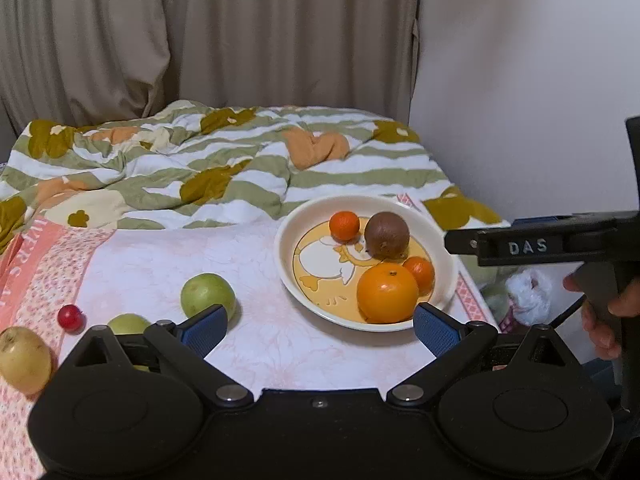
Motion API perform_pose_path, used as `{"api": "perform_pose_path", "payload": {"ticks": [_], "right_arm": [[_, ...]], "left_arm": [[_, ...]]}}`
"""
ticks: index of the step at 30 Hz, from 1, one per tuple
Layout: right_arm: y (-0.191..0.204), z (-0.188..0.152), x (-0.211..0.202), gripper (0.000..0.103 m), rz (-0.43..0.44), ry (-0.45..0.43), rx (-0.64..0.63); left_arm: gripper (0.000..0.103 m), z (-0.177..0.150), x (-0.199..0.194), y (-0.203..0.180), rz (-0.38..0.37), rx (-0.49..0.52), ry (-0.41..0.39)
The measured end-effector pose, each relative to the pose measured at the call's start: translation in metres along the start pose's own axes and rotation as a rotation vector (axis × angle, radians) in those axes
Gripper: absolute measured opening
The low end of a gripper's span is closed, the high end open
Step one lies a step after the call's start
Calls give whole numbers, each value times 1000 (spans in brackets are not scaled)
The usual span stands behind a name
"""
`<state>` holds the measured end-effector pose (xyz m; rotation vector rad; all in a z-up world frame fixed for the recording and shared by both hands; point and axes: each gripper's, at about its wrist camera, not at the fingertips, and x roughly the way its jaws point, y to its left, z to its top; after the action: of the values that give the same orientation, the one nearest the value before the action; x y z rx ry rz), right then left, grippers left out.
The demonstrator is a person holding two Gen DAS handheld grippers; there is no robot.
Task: Organize fruits
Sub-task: 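Lower the mandarin into the bowl and open the right tool, then withdraw both tools from the bowl back over the table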
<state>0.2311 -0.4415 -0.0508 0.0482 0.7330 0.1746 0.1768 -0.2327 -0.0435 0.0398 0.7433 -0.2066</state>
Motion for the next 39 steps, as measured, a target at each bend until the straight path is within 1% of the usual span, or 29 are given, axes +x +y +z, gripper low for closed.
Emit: {"api": "perform_pose_path", "payload": {"ticks": [5, 10, 14, 18, 23, 29, 34, 39], "right_arm": [[11, -1, -33, 103, -27, -19, -34], [23, -3, -58, 103, -13, -32, -48], [32, -8, -74, 103, -5, -39, -34], [49, -15, -90, 103, 6, -51, -46], [77, -21, -105, 103, 30, -70, -65], [127, -28, -114, 103, 32, -86, -82], [173, -30, -113, 103, 12, -72, -75], [222, -37, -102, 103, -28, -42, -63]], "left_arm": [[101, -4, -30, 1, 23, -19, -48], [101, -12, -65, 7, 64, -37, -87], [102, -25, -94, 18, 91, -54, -104], [102, -36, -117, 36, 152, -79, -113], [102, -49, -141, 71, 208, -121, -143], [102, -65, -159, 118, 251, -106, -176], [102, -65, -166, 166, 234, -87, -159], [102, -63, -160, 209, 194, -75, -138]]}}
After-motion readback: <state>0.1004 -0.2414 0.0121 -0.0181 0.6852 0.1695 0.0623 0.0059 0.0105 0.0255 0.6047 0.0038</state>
